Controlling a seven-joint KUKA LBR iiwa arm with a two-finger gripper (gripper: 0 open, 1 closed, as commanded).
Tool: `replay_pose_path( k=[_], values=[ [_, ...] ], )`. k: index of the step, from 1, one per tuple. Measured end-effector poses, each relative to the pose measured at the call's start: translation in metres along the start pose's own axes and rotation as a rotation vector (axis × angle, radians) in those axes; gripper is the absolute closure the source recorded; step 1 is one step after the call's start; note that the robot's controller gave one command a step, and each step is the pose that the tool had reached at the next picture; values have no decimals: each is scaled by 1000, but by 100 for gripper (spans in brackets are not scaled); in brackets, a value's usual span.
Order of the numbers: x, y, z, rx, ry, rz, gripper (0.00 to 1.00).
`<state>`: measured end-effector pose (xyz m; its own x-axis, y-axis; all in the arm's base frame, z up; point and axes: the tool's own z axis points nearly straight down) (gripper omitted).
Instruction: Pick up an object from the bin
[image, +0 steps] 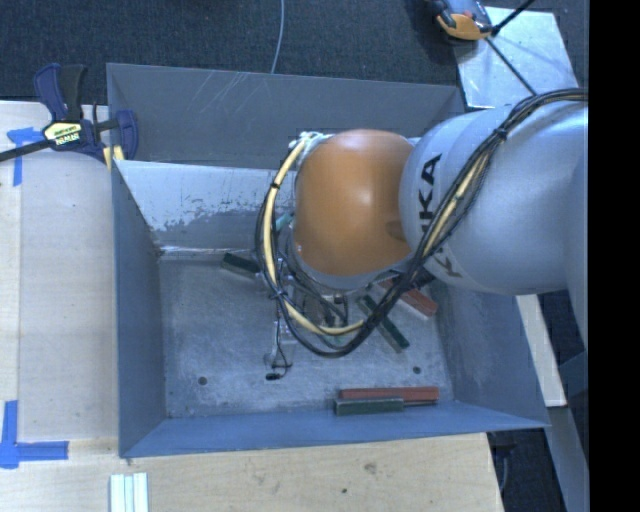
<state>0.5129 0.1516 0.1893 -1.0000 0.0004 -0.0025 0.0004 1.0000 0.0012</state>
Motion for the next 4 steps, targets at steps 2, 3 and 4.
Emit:
replay_pose_path(
  k=[2,3,4],
  values=[
    [-61,-59,61,0,0,-103,0],
    [-15,-53,65,1,-2,-188,0],
    [-38,-76,93,0,0,-312,0]
  ],
)
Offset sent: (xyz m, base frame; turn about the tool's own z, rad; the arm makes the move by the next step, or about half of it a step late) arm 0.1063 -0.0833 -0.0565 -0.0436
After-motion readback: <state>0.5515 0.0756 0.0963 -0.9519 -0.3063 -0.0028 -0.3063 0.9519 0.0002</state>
